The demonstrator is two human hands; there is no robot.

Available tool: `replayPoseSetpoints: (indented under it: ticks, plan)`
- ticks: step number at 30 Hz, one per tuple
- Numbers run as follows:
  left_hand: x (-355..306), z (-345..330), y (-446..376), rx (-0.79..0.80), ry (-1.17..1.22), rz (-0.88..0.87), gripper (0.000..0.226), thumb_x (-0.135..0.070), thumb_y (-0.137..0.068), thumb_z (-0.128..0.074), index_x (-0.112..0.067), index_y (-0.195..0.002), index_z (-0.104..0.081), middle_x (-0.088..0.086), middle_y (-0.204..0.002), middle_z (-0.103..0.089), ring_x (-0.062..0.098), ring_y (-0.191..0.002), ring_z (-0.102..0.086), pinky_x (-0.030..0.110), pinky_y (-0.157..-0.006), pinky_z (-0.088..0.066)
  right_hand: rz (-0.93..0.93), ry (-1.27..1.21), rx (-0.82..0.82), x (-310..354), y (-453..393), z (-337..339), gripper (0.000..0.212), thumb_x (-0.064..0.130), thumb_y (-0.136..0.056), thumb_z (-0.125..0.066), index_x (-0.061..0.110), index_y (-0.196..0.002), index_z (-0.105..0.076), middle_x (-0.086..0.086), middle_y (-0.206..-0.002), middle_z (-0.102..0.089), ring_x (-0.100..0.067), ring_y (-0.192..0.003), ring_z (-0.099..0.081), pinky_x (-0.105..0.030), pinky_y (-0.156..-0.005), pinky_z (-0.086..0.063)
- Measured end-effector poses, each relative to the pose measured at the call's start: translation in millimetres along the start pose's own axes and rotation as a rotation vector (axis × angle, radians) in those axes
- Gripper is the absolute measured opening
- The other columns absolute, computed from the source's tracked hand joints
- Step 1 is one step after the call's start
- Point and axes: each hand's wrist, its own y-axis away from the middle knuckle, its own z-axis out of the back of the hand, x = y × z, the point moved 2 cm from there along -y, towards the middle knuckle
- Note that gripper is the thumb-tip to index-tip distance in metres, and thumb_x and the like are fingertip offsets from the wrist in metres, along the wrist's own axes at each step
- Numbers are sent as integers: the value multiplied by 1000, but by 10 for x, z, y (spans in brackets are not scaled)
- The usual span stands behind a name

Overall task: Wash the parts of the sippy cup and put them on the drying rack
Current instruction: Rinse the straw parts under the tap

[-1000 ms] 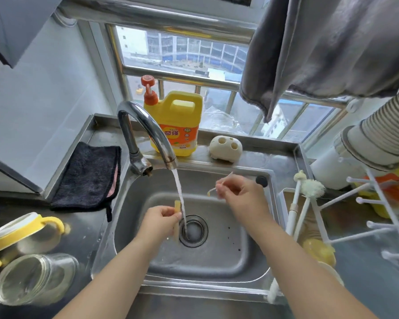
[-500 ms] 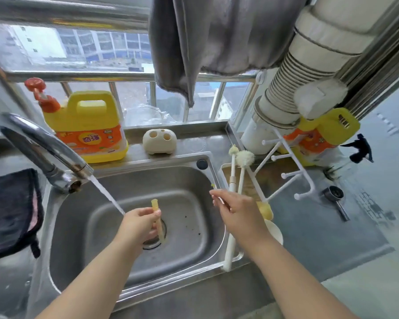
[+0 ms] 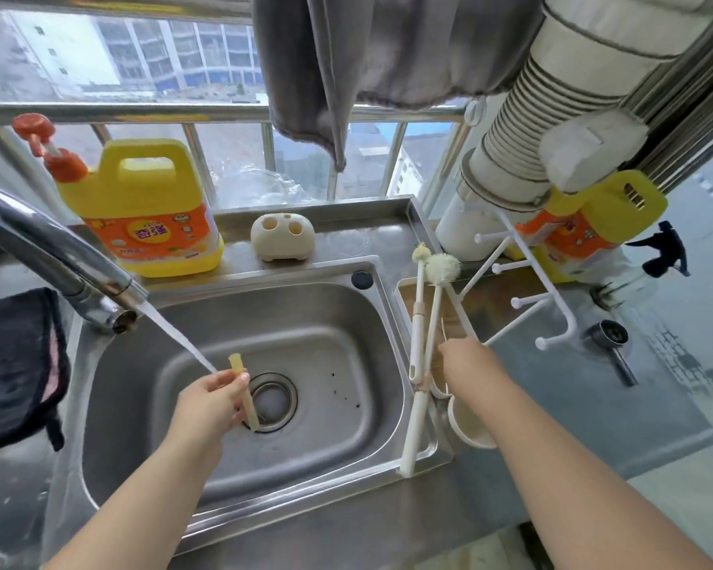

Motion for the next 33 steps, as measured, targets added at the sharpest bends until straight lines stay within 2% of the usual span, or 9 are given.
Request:
replayPoseSetpoints:
  ticks: [4,8,11,15,20,23,26,30,33]
  plan:
    - [3,-29,8,42,-29,4,16,-8,-93,-59,-5,-108,-64,11,-106,-62,26,-95,-57,36,-79,-51,-53,4,56,29,-45,82,33,17,-95,-50,14,-128,-56,-11,-126,-55,-28,-116,-52,-35,-98,-46]
    - [-111,-66,60,69,-29,-33,18,-8,-97,-51,-8,-109,-64,6,-98,-60,23,-93,-55,43,-93,-47,45,-20,-334,78,51,198,25,18,-96,-48,18,-117,-60,-3,-116,-61,-24,-111,-50,-36,-93,-42]
    - [-207,-4,45,44,-92,-108,18,-9,-99,-46,-12,-104,-63,6,-99,-62,20,-88,-59,41,-87,-48,187,-155,-489,275,68,215,29,16,-96,-45,17,-121,-59,-4,-116,-62,-25,-110,-51,-37,-94,-42]
    - [-152,120,31,78,-146,-41,18,-20,-103,-37,-21,-95,-53,3,-83,-56,17,-69,-54,30,-68,-44,413,-315,-300,717,76,55,38,20,-96,-49,20,-133,-52,-4,-118,-60,-25,-115,-51,-34,-97,-41]
    - [-60,229,241,173,-395,-164,22,-9,-98,-46,-26,-99,-60,9,-91,-58,18,-81,-59,33,-80,-47,711,-400,-34,1441,314,-206,48,22,-97,-51,21,-144,-39,-5,-120,-58,-22,-107,-54,-29,-98,-38]
    - [-53,260,299,207,-533,-326,27,-2,-91,-57,-28,-92,-65,4,-101,-67,8,-95,-64,30,-94,-48,729,-415,40,1684,396,-292,48,22,-97,-50,19,-143,-40,-10,-127,-55,-25,-116,-50,-30,-100,-36]
    - [-80,233,312,228,-601,-457,32,-5,-85,-67,-37,-80,-65,-11,-87,-69,-7,-82,-63,16,-76,-47,732,-386,37,1651,418,-272,31,20,-95,-51,11,-123,-61,-13,-116,-64,-27,-109,-56,-32,-93,-43]
    - [-75,108,274,179,-592,-470,16,-9,-84,-70,-25,-84,-70,-9,-82,-70,0,-79,-63,8,-68,-43,663,-473,-96,1314,396,-216,22,19,-94,-54,12,-109,-67,-8,-106,-66,-22,-100,-58,-32,-88,-44]
    - [-26,-110,215,191,-704,-370,12,-12,-87,-66,-22,-94,-66,-4,-89,-68,15,-87,-63,22,-76,-43,520,-379,-57,997,361,-248,21,24,-95,-53,19,-109,-67,-4,-107,-66,-22,-99,-60,-33,-89,-47]
